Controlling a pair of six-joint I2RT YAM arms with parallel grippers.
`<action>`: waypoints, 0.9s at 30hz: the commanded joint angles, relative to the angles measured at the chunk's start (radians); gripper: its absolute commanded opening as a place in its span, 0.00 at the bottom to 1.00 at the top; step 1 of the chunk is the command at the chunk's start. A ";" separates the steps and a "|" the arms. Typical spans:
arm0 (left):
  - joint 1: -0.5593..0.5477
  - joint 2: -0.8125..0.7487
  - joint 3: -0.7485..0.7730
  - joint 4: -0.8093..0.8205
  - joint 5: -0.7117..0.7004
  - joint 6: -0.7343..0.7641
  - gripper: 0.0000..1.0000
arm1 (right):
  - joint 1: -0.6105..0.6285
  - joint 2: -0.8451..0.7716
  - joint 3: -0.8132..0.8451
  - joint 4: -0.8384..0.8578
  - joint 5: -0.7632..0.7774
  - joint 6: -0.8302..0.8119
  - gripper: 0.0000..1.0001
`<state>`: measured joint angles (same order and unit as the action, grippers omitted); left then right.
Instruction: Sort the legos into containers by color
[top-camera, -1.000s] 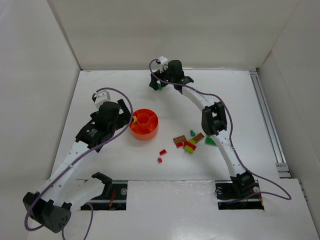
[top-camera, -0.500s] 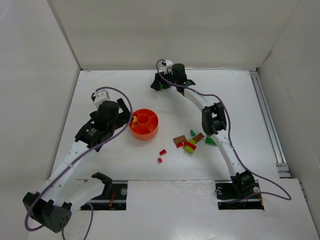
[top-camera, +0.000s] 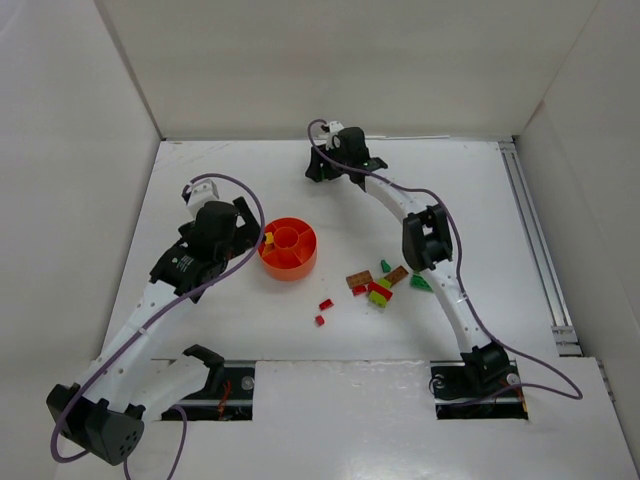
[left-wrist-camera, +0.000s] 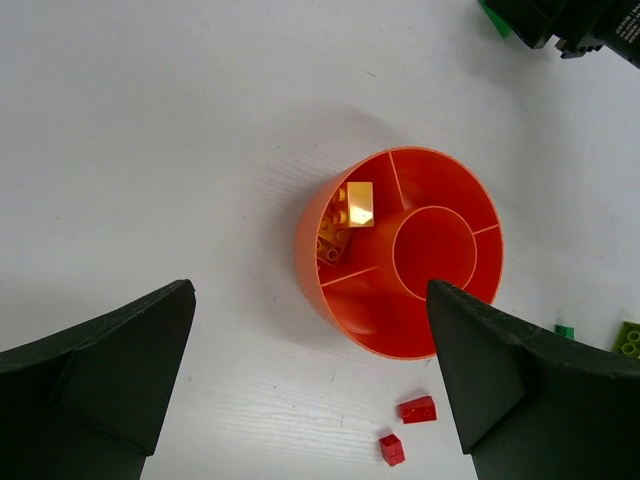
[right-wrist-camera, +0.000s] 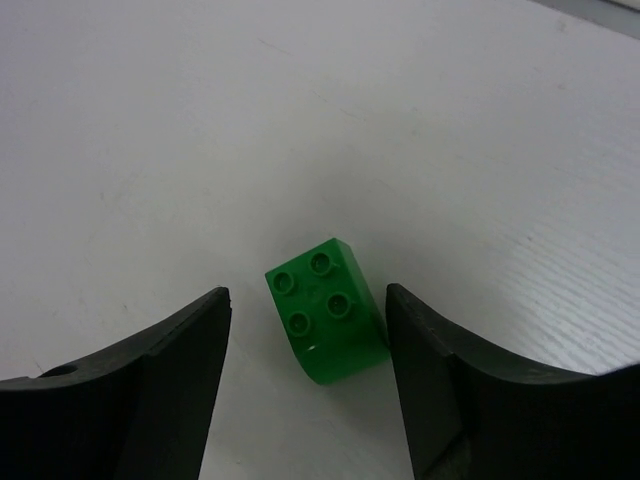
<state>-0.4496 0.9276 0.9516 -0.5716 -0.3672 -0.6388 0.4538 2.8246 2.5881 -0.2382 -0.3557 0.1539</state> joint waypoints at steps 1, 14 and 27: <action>0.005 -0.013 0.032 -0.013 -0.013 0.014 1.00 | 0.032 -0.060 -0.019 -0.153 0.107 -0.008 0.66; 0.005 -0.090 0.013 -0.031 -0.013 0.005 1.00 | 0.042 -0.036 0.015 -0.200 0.139 -0.008 0.42; 0.005 -0.081 0.022 0.025 0.016 0.014 1.00 | 0.060 -0.497 -0.480 0.075 0.132 -0.299 0.23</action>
<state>-0.4496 0.8543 0.9516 -0.5949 -0.3641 -0.6384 0.5053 2.4664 2.1445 -0.2646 -0.1631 -0.0414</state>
